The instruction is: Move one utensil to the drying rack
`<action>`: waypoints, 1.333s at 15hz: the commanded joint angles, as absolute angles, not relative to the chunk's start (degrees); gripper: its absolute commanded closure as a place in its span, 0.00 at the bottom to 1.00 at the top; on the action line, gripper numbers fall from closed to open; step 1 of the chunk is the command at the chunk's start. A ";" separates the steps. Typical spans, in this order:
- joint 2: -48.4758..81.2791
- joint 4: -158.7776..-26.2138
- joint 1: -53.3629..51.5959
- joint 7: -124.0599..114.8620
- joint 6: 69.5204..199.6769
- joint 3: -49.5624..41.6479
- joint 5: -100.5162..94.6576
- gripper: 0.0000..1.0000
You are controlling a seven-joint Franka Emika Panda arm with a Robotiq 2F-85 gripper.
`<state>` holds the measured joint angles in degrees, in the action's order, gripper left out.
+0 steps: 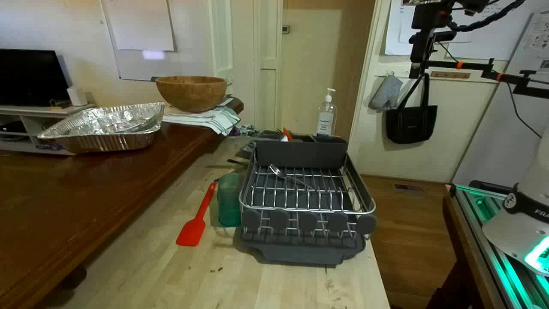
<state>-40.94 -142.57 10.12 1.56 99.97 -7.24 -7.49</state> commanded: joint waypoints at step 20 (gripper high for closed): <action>-17.60 -123.21 8.80 16.91 111.02 -13.27 -8.61 0.00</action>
<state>-17.66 -123.37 8.50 16.81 111.19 -13.54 -8.73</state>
